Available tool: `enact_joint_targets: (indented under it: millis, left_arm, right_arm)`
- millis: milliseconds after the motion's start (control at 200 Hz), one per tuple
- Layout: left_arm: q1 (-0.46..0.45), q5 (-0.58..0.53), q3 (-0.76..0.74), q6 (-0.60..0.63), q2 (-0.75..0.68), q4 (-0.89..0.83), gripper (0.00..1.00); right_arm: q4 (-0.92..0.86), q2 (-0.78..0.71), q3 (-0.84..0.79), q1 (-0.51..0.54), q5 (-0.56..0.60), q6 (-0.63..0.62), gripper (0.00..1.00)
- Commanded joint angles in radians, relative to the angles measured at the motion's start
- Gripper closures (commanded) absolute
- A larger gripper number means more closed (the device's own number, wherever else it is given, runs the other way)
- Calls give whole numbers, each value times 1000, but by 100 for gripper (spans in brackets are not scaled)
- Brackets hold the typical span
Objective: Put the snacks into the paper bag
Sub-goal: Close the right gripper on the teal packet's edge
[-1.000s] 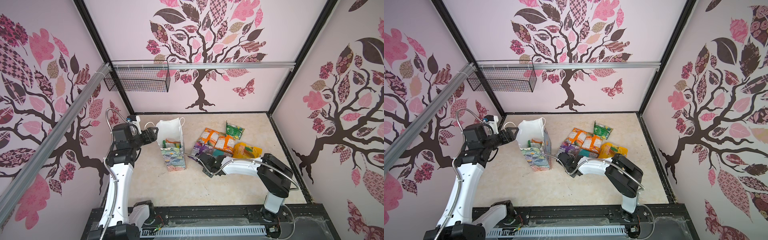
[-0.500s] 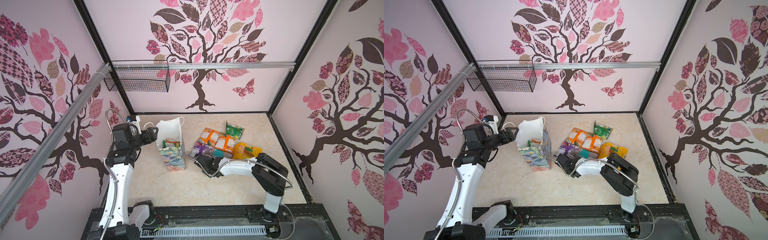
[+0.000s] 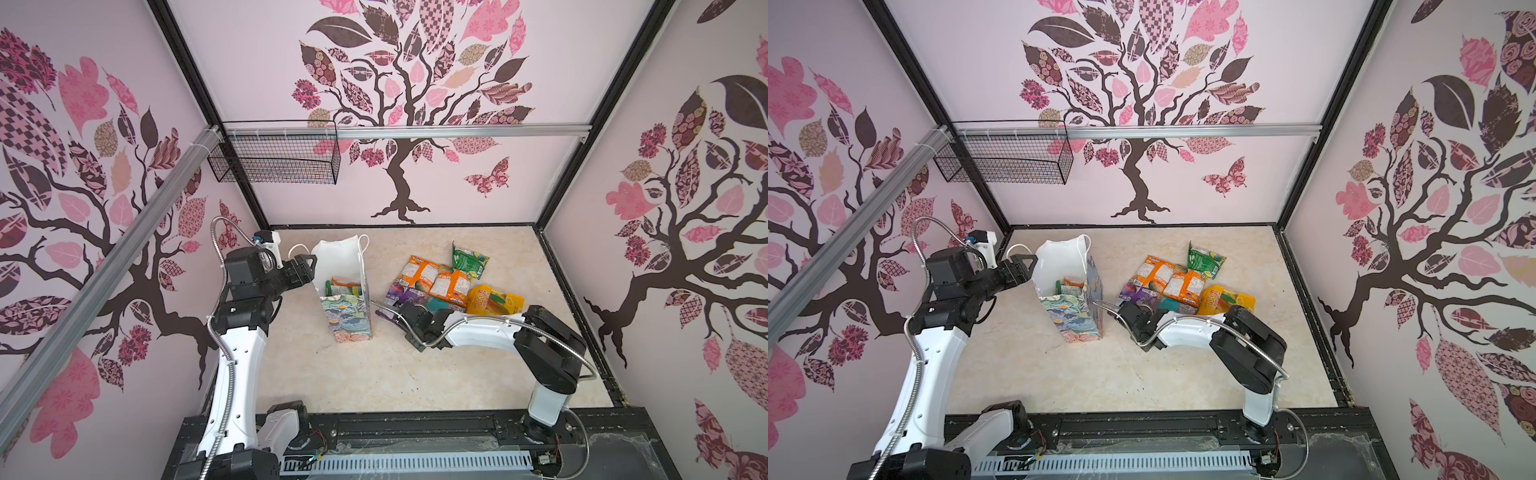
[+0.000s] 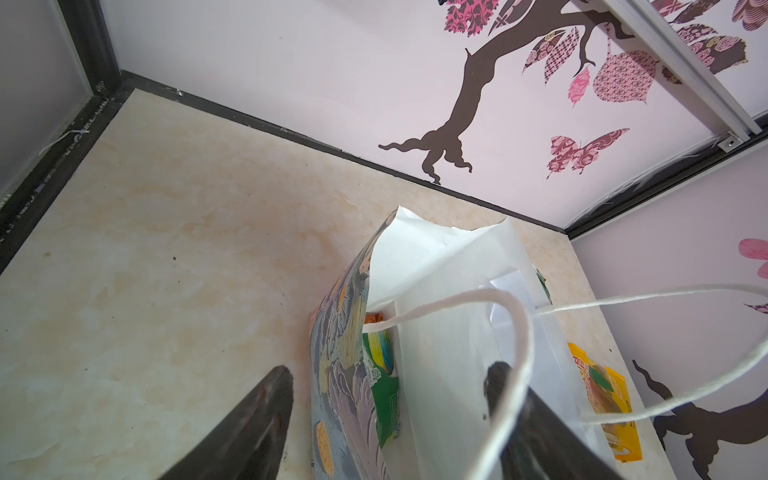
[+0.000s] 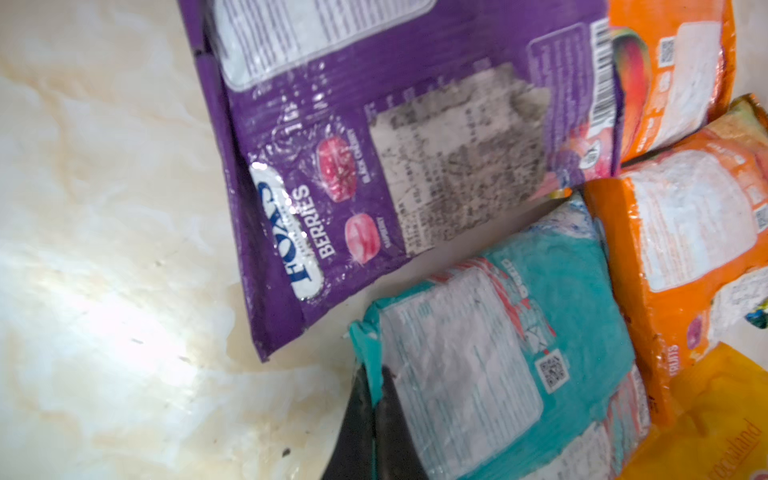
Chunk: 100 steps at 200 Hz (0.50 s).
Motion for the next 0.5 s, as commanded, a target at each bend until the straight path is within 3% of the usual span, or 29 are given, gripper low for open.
enact_joint_targets:
  millis: [0,495]
  left_arm:
    - [3,10,-27,-3,-17,24,23]
    - [5,16,-29,-6,-21,27,23]
  right_arm:
    - [-1,-131,-7,-52,-130,53,100]
    - [98,-386,-46,-293,-562,189,100]
